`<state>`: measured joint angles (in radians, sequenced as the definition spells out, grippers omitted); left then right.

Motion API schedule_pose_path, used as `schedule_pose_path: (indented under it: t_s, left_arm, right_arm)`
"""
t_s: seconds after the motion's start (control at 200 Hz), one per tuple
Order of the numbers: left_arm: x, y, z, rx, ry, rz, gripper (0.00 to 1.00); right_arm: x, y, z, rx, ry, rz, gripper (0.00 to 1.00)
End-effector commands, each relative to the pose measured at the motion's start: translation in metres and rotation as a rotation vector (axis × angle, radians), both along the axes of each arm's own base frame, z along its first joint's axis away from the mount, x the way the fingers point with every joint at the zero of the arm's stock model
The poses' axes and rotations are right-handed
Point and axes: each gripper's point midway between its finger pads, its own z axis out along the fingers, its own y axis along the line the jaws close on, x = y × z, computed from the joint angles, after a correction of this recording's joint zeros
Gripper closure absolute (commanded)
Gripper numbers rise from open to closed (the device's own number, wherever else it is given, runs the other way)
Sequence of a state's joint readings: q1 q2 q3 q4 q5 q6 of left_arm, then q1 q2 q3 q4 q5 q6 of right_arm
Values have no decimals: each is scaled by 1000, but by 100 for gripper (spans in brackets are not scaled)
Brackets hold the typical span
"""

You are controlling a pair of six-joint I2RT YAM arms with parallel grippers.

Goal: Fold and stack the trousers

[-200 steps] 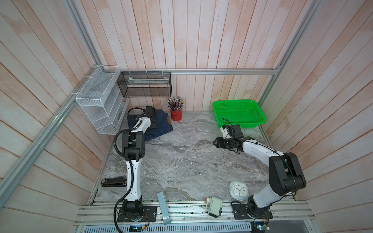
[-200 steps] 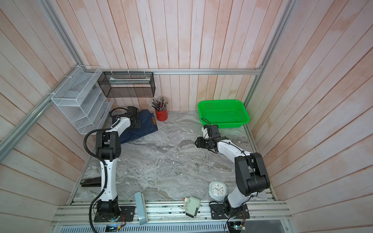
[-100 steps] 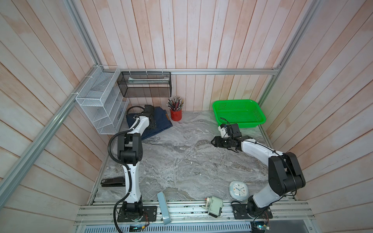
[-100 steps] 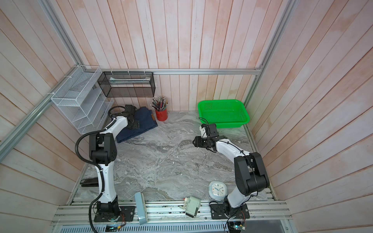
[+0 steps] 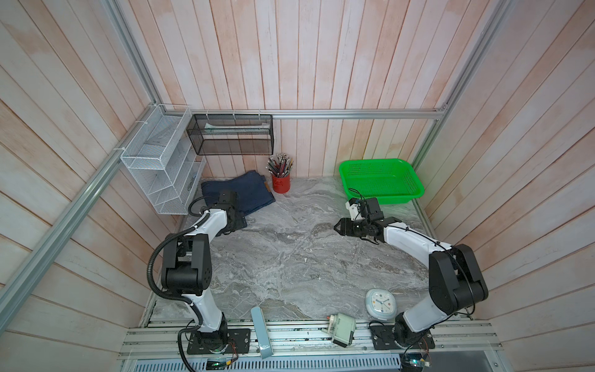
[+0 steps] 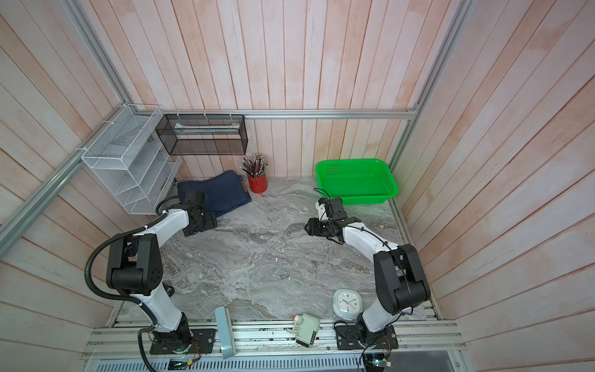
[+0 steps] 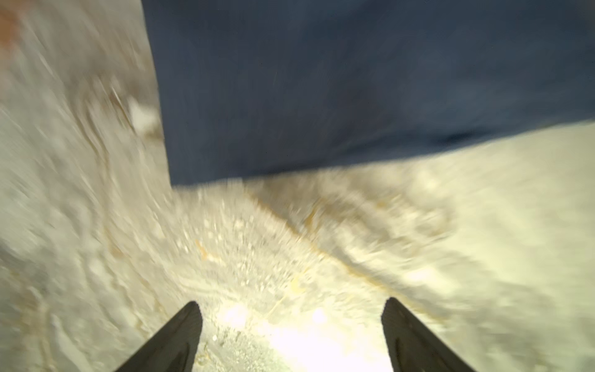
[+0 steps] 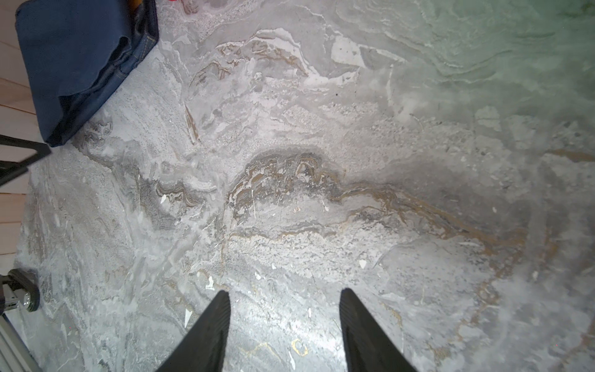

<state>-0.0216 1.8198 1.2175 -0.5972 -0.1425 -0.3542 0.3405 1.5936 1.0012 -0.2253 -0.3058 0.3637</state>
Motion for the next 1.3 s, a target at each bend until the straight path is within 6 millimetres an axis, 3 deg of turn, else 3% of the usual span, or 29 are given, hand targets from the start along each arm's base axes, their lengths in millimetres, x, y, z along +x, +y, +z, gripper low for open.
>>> schedule_pose_path:
  t_s: [0.0,0.16,0.395,0.54,0.71,0.825,0.96,1.11,1.21,1.295]
  left_arm:
    - [13,-1,-7,-31,-34,21,10]
    - [24,17,-23,-13,-21,53,10]
    - [43,58,-39,41,7,107,10]
    - [64,66,-40,19,-1,102,10]
    - [80,69,-9,18,-69,99,10]
    - [80,41,34,3,-172,26,10]
    - [56,-10,92,15,-305,-83,8]
    - [2,-59,149,-25,-496,-182,8]
    - [-39,-65,182,-88,-675,-172,7]
    - [-70,-45,194,-61,-817,-92,4]
  right_arm:
    - [-7,1,3,8,-1,7,44]
    - [-9,1,1,8,7,5,44]
    - [-6,1,7,3,-6,4,44]
    - [-6,3,7,8,-1,6,44]
    - [-3,3,17,16,-36,7,44]
    - [0,4,39,43,-146,16,44]
    - [2,-8,78,33,-399,-5,41]
    - [-4,-36,124,-40,-728,-84,38]
    - [-14,-60,148,-100,-917,-172,35]
    - [-20,-87,158,-169,-1012,-286,33]
